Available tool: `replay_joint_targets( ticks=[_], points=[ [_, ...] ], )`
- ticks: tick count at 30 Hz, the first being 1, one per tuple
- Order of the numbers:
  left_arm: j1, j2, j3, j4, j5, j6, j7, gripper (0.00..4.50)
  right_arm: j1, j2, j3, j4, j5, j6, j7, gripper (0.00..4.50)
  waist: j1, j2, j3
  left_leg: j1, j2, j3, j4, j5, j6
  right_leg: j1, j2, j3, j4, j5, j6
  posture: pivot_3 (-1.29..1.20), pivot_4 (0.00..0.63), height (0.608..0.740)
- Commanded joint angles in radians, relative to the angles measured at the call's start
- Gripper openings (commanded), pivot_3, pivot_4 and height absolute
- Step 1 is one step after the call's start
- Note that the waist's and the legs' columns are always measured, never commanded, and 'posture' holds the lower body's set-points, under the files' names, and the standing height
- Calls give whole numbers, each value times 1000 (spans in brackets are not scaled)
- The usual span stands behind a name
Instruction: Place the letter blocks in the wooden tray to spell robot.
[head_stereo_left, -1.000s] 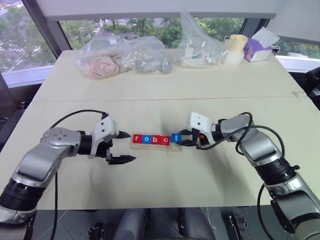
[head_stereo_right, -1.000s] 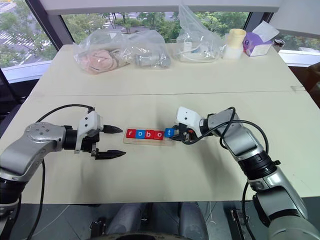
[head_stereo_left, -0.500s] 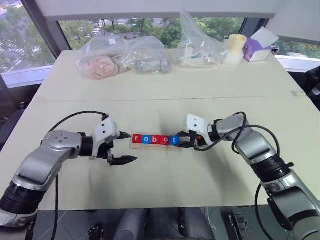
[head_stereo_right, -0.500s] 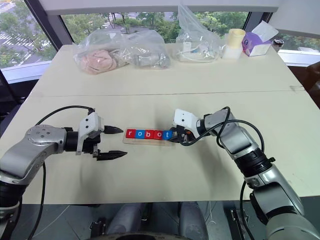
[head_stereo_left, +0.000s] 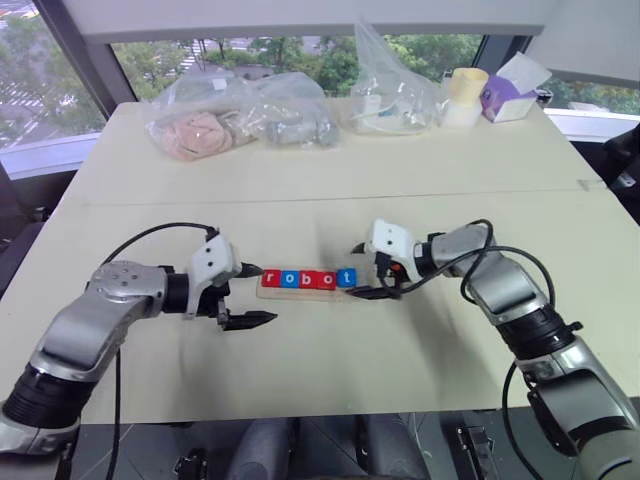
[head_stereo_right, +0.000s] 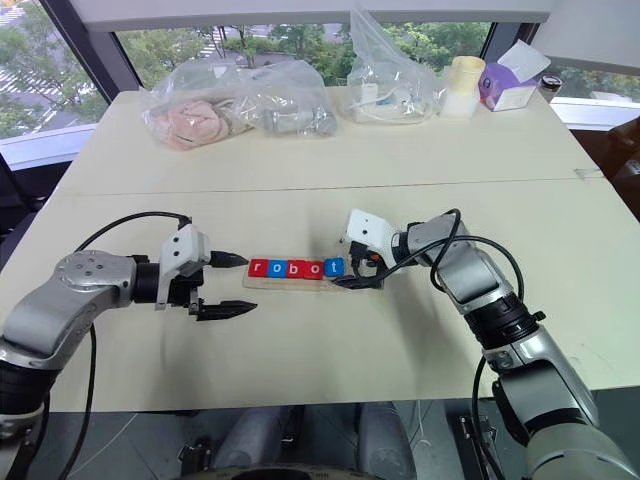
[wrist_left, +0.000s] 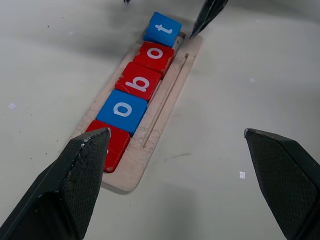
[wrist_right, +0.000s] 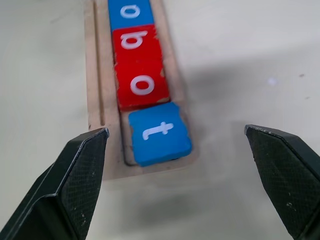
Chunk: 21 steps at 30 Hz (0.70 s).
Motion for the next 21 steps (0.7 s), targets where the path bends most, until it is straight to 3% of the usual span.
replay_joint_targets(
  ticks=[1,11,21],
  points=[
    [-18,-3,7,-2,8,-21,-2,4500,10,-3,-27,-50,32,15,12,4471,0,0,0,0,0,0,0,0,0,0,0,0,0,0,0,0,150,740],
    [-19,-5,7,4,14,-25,-3,4500,76,1,-10,-158,74,79,21,4471,0,0,0,0,0,0,0,0,0,0,0,0,0,0,0,0,150,740],
    [-19,-7,12,7,17,-23,-5,4500,60,21,-28,-139,76,79,-24,4471,0,0,0,0,0,0,0,0,0,0,0,0,0,0,0,0,150,740]
  ],
)
